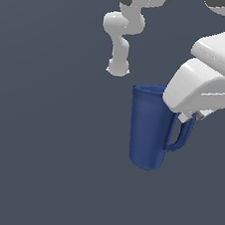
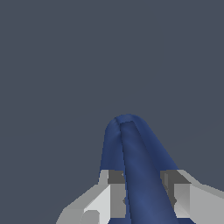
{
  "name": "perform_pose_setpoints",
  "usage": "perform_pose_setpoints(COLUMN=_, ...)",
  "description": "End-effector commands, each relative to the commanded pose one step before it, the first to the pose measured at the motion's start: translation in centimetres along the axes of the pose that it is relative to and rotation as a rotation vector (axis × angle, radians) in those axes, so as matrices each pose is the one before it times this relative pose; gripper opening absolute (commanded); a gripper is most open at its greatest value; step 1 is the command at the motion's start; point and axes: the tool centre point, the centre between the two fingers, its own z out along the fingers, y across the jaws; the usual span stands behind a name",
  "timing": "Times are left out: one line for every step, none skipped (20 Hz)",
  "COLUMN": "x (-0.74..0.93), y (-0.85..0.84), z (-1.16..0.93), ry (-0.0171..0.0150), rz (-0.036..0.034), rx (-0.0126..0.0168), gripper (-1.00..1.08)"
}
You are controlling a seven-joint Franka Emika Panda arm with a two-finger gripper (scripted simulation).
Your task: Pick up the object and move it to a goal position.
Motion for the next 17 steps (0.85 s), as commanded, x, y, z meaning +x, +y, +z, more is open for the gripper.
perform_pose_setpoints(x=0.774, y=-1.844, z=-5.503, ry=0.08302, rz=-0.02478, rx=-0.01504, gripper=-1.00)
perform_pose_setpoints(x=0.330, y=-0.658, z=-1.885, ry=0.02850, rz=-0.00909, rx=-0.00554, gripper=-1.00)
perform_pose_setpoints(x=0.316, y=-0.627, z=-1.792, ry=0.02711, rz=-0.00867, rx=-0.00532, gripper=-1.00)
perform_pose_setpoints(x=0.302, y=-0.597, z=-1.704, ry=0.02577, rz=-0.00829, rx=-0.00512, gripper=-1.00)
perform_pose_setpoints(x=0.288, y=-0.568, z=-1.617, ry=0.02446, rz=-0.00791, rx=-0.00494, gripper=-1.00)
perform_pose_setpoints(x=0.273, y=-0.538, z=-1.527, ry=0.02309, rz=-0.00752, rx=-0.00473, gripper=-1.00)
perform_pose_setpoints(x=0.257, y=-0.505, z=-1.428, ry=0.02161, rz=-0.00707, rx=-0.00447, gripper=-1.00)
perform_pose_setpoints(x=0.239, y=-0.469, z=-1.322, ry=0.02001, rz=-0.00659, rx=-0.00419, gripper=-1.00)
perform_pose_setpoints(x=0.220, y=-0.432, z=-1.212, ry=0.01834, rz=-0.00609, rx=-0.00390, gripper=-1.00)
perform_pose_setpoints(x=0.199, y=-0.393, z=-1.094, ry=0.01655, rz=-0.00557, rx=-0.00360, gripper=-1.00)
perform_pose_setpoints(x=0.177, y=-0.352, z=-0.966, ry=0.01461, rz=-0.00501, rx=-0.00328, gripper=-1.00)
perform_pose_setpoints(x=0.152, y=-0.305, z=-0.823, ry=0.01245, rz=-0.00439, rx=-0.00291, gripper=-1.00)
perform_pose_setpoints(x=0.122, y=-0.250, z=-0.658, ry=0.00996, rz=-0.00363, rx=-0.00244, gripper=-1.00)
perform_pose_setpoints(x=0.092, y=-0.193, z=-0.494, ry=0.00748, rz=-0.00283, rx=-0.00193, gripper=-1.00)
perform_pose_setpoints(x=0.063, y=-0.138, z=-0.343, ry=0.00518, rz=-0.00203, rx=-0.00141, gripper=-1.00)
perform_pose_setpoints(x=0.037, y=-0.081, z=-0.196, ry=0.00297, rz=-0.00120, rx=-0.00084, gripper=-1.00)
perform_pose_setpoints(x=0.010, y=-0.031, z=-0.073, ry=0.00107, rz=-0.00044, rx=-0.00031, gripper=-1.00)
